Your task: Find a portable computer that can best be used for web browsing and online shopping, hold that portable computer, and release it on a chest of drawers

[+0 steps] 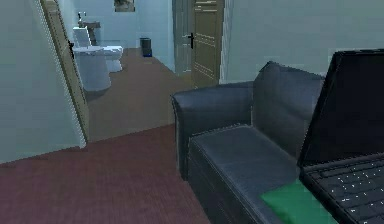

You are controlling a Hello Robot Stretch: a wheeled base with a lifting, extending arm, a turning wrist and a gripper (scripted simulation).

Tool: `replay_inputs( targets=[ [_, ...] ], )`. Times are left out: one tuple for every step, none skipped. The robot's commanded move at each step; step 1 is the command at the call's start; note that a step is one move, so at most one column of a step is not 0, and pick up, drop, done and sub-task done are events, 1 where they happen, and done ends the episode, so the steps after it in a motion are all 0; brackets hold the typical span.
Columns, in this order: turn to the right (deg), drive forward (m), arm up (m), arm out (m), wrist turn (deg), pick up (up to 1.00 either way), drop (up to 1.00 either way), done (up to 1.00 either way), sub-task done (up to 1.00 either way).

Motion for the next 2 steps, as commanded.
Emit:
replay_inputs(
  targets=[
    [0.0, 0.0, 0.0, -0.26, 0.0, 0.0, 0.0, 0.0, 0.0],
    [-45.0, 0.0, 0.0, 0.0, 0.0, 0.0, 0.0, 0.0, 0.0]
  ],
)
